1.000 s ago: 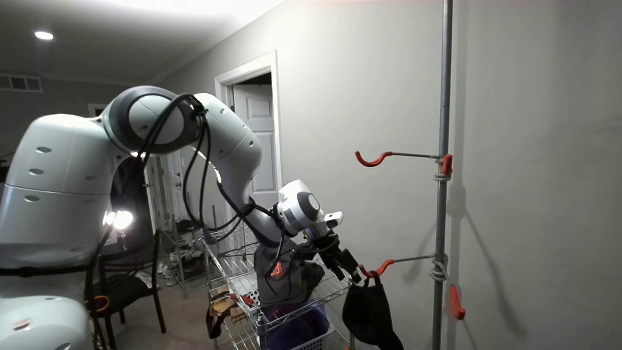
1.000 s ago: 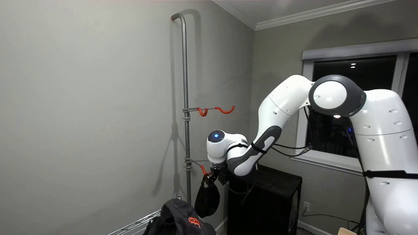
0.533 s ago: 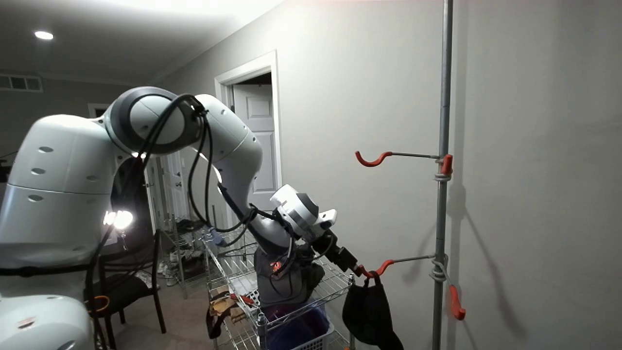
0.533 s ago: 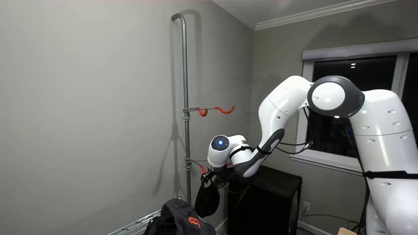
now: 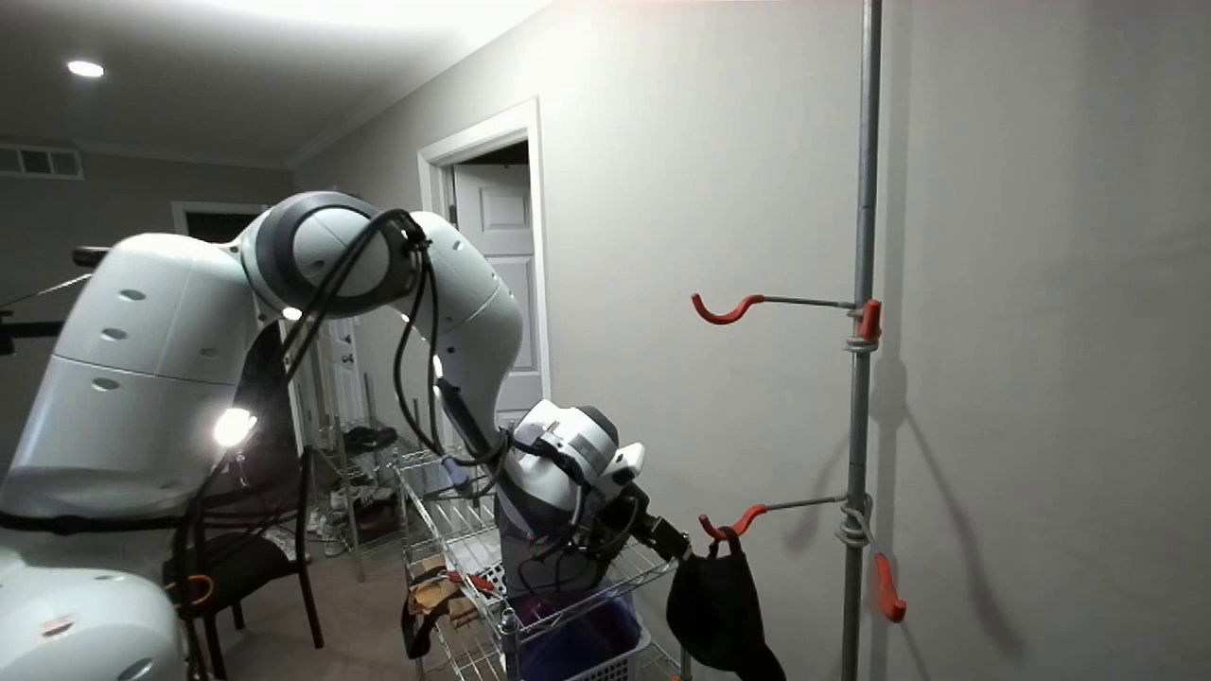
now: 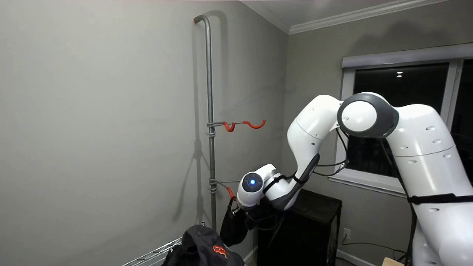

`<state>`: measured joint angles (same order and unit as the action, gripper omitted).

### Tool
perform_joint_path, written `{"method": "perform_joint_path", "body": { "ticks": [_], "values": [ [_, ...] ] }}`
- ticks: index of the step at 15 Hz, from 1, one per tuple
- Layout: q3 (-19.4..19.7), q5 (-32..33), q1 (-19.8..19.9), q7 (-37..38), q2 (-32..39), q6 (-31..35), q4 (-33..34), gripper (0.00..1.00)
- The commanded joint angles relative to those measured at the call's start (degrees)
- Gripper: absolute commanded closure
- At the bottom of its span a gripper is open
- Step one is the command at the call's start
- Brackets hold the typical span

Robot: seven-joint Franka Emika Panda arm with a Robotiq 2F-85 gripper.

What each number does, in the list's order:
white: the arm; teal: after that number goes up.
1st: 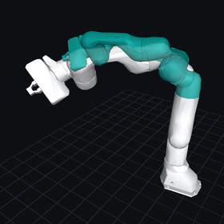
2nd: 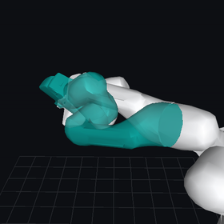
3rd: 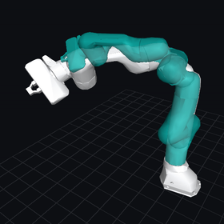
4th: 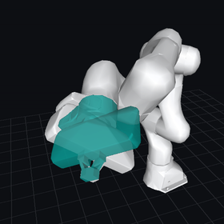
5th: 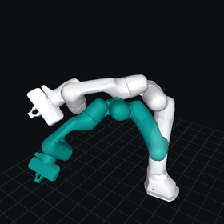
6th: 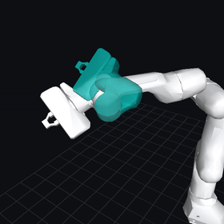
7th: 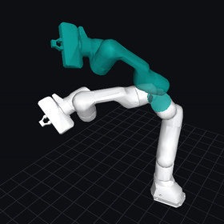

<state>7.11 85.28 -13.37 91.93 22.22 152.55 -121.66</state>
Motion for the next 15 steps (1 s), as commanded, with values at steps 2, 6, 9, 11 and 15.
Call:
{"method": "perform_joint_path", "body": {
  "ticks": [2, 6, 9, 11, 15],
  "values": [
    [0.14, 9.02, -1.83, 8.87, 3.45, 0.18, 1.35, 0.0],
    [0.3, 12.68, -2.52, 13.26, 7.18, -0.86, 3.8, 0.0],
    [0.82, 13.78, -2.45, 15.66, 9.92, -2.77, 6.91, 0.0],
    [1.06, 14.23, -2.36, 16.45, 11.52, -3.92, 9.06, 0.0],
    [1.14, 15.08, -2.7, 17.53, 13.37, -5.19, 11.51, 0.32]
  ]
}}
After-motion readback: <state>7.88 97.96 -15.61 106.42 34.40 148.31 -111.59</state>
